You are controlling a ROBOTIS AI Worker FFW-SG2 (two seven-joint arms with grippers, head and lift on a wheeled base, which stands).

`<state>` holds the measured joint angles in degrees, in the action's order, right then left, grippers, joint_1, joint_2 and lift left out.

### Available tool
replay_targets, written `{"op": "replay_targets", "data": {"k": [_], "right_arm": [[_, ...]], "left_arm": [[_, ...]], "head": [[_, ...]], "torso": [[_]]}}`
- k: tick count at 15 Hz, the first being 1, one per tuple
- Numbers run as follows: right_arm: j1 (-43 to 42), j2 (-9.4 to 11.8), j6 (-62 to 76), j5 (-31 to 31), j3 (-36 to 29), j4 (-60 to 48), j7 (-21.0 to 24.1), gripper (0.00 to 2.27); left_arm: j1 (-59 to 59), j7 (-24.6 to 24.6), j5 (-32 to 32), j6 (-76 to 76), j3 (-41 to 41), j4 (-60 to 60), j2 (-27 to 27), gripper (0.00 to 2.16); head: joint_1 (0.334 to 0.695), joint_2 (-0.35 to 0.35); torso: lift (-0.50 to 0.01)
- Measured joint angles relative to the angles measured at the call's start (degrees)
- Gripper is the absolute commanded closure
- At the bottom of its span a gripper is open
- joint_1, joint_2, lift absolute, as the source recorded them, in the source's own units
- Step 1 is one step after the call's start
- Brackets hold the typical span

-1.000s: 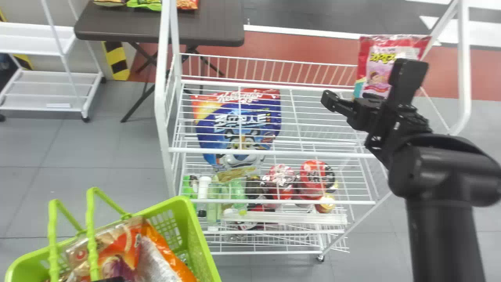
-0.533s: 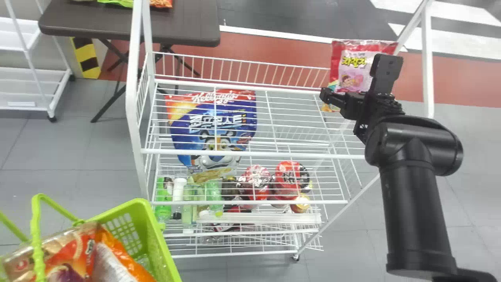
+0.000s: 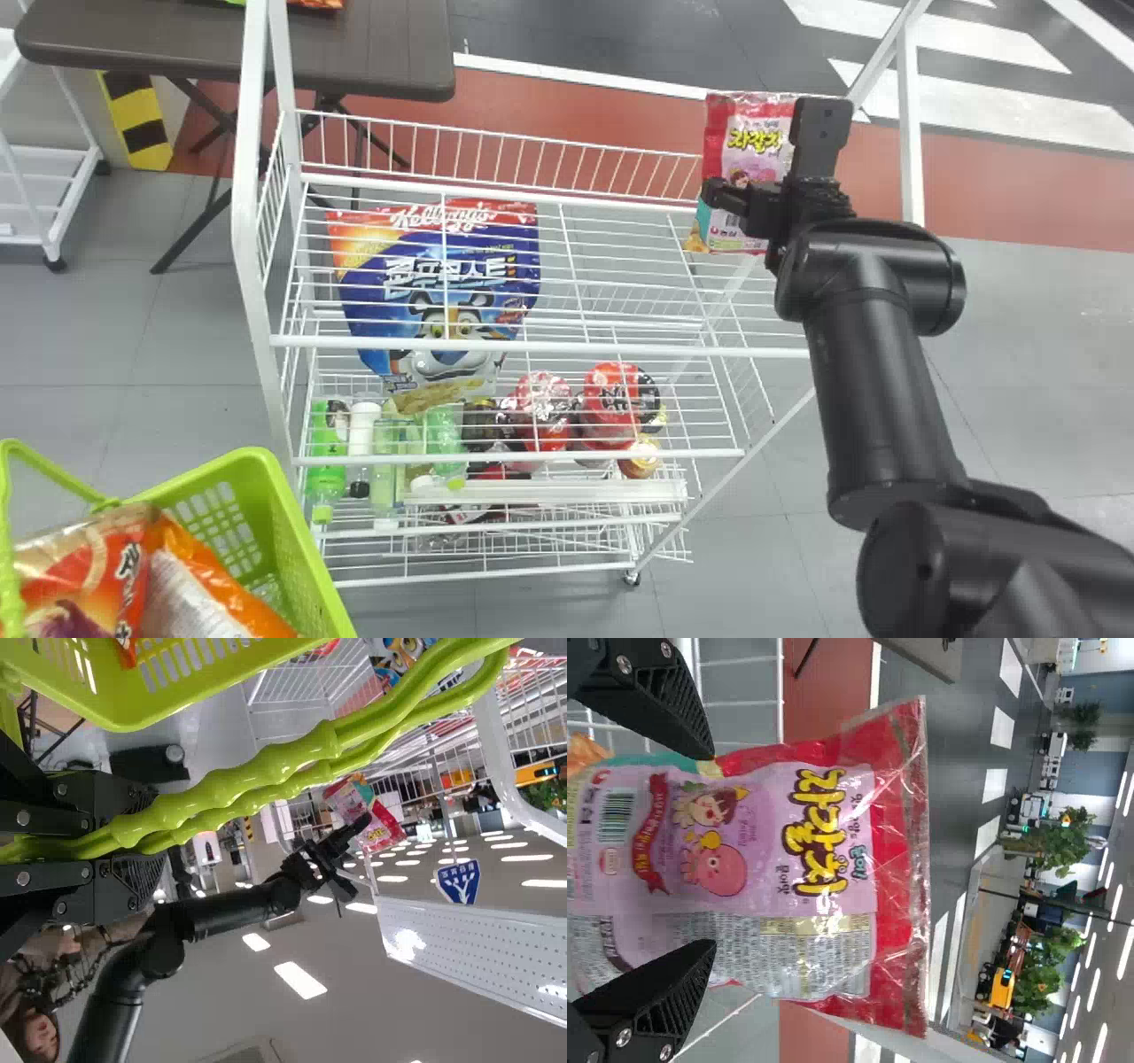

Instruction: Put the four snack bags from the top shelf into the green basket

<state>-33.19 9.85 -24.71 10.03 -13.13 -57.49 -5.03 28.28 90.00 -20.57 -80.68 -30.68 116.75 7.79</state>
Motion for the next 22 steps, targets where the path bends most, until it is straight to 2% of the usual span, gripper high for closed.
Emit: {"op": "replay_targets", "data": {"k": [2, 3, 5, 9, 13, 18, 20, 22], "right_arm": [[-1.38, 0.05, -0.35, 0.07, 0.11, 2.07, 0.29, 2.04], [-1.5, 0.05, -0.88, 0.02, 0.08, 2.22, 0.68, 2.26], [-0.96, -0.14, -2.21, -0.56, -0.04, 1.74, 3.33, 2.26], [1.28, -0.53, -3.31, -2.08, -0.13, -1.92, 4.06, 2.26], [5.99, -0.78, -5.07, -5.36, -0.05, -10.94, 4.46, 2.26], [19.26, -1.13, -11.67, -15.32, 2.48, -36.74, 3.66, 2.26], [25.35, -1.42, -15.21, -18.46, 5.29, -47.79, 3.43, 2.26], [32.26, -1.46, -18.76, -22.05, 8.94, -58.73, 3.18, 2.26]], "left_arm": [[-0.11, 0.0, 0.0, 0.77, -0.64, -0.97, 0.06, 2.15], [-0.25, 0.0, 0.0, 1.01, -0.78, -1.42, 0.1, 2.15], [-0.47, 0.0, 0.0, 1.14, -0.88, -1.85, 0.11, 2.15], [-0.5, 0.0, -0.1, 1.14, -1.15, -2.02, 0.13, 2.15], [-0.26, 0.0, -0.37, 1.25, -1.71, -2.17, 0.05, 2.15], [-0.39, 0.0, -0.64, 1.27, -2.15, -2.23, -0.14, 2.15], [-0.51, 0.0, -0.69, 1.27, -2.24, -2.23, -0.17, 2.15], [-0.76, 0.0, -0.7, 1.29, -2.22, -2.3, -0.27, 2.15]], "head": [[0.695, -0.266], [0.695, -0.263], [0.695, -0.271], [0.695, -0.269], [0.695, -0.264], [0.695, -0.209], [0.695, -0.158], [0.695, -0.063]], "torso": [[0.0], [0.0], [0.0], [0.0], [0.0], [0.0], [0.0], [0.0]]}}
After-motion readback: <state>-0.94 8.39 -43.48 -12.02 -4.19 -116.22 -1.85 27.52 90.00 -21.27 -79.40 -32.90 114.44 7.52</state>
